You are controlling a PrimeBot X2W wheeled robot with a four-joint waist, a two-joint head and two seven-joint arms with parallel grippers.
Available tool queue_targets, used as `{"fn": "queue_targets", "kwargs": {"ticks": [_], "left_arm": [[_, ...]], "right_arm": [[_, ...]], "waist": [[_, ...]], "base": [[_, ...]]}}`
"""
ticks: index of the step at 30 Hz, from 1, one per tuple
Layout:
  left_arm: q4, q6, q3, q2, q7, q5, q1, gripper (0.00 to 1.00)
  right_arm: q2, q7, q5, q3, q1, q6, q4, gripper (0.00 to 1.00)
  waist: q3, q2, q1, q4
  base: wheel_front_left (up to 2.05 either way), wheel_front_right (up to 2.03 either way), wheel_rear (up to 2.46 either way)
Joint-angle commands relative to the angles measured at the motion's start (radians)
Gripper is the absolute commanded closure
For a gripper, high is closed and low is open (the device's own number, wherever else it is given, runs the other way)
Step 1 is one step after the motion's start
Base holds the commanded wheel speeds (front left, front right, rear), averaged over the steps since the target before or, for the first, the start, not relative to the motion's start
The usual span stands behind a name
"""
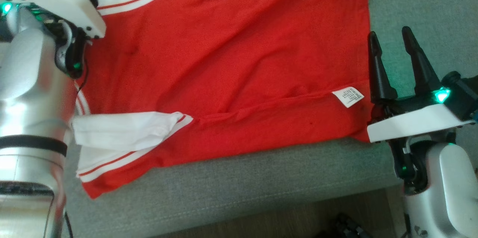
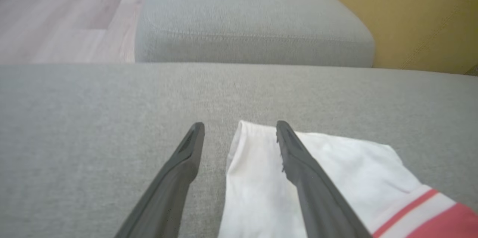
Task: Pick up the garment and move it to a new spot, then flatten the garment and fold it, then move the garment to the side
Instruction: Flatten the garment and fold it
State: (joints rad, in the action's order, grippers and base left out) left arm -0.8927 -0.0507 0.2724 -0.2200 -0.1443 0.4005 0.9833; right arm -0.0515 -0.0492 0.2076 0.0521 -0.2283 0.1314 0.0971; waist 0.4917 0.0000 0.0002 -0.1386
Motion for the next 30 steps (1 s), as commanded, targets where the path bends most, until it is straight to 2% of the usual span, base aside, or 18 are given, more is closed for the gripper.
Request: {"fn": "queue_targets", "kwargs": {"ticks": [1,4,5,6,7,14,21,24,30], "left_arm": [[-0.01,-0.01,-0.031,-0.043,-0.01,0.013,0.042,0.0],[-0.104,-0.031,-0.026,-0.037,0.01,0.027,0.065,0.0],[-0.13,-0.038,-0.024,-0.034,0.017,0.032,0.07,0.09],[-0.153,-0.044,-0.02,-0.033,0.022,0.035,0.076,0.87],[-0.17,-0.051,-0.018,-0.031,0.02,0.04,0.082,1.0],[-0.218,-0.07,0.023,-0.017,-0.087,0.023,0.102,1.0],[-0.164,-0.069,0.03,-0.004,-0.116,0.003,0.094,1.0],[-0.109,-0.062,0.018,0.003,-0.117,-0.006,0.075,1.0],[-0.056,-0.063,0.013,0.038,-0.117,-0.023,0.051,1.0]], "right_arm": [[0.001,0.012,0.009,0.024,-0.017,-0.001,0.025,0.0],[0.001,0.021,0.023,0.029,-0.02,-0.001,0.007,0.0],[0.001,0.024,0.025,0.029,-0.022,-0.001,0.003,0.0],[0.001,0.027,0.029,0.028,-0.023,-0.001,-0.002,0.0],[0.001,0.029,0.032,0.027,-0.024,-0.001,-0.007,0.0],[0.001,0.039,0.035,0.002,-0.056,-0.001,-0.04,0.0],[-0.012,0.016,0.04,-0.036,-0.151,-0.001,-0.1,0.0],[-0.048,-0.013,0.06,-0.046,-0.227,-0.001,-0.17,0.0],[-0.128,-0.103,0.107,-0.03,-0.375,-0.001,-0.393,0.0]], "waist": [[0.02,0.0,-0.0002,-0.02],[0.028,0.0,-0.0002,-0.028],[0.029,0.0,-0.0002,-0.029],[0.031,0.0,-0.0002,-0.03],[0.032,0.0,-0.0002,-0.031],[0.021,0.0,-0.0002,-0.01],[0.003,0.0,-0.0002,0.012],[-0.001,0.0,-0.0002,0.026],[0.0,0.0,-0.0002,0.068]], "base": [[0.0,0.0,0.0],[0.0,0.0,0.0],[0.0,0.0,0.0],[0.0,0.0,0.0],[0.0,0.0,0.0],[0.0,0.0,0.0],[0.0,0.0,0.0],[0.0,0.0,0.0],[0.0,0.0,0.0]]}}
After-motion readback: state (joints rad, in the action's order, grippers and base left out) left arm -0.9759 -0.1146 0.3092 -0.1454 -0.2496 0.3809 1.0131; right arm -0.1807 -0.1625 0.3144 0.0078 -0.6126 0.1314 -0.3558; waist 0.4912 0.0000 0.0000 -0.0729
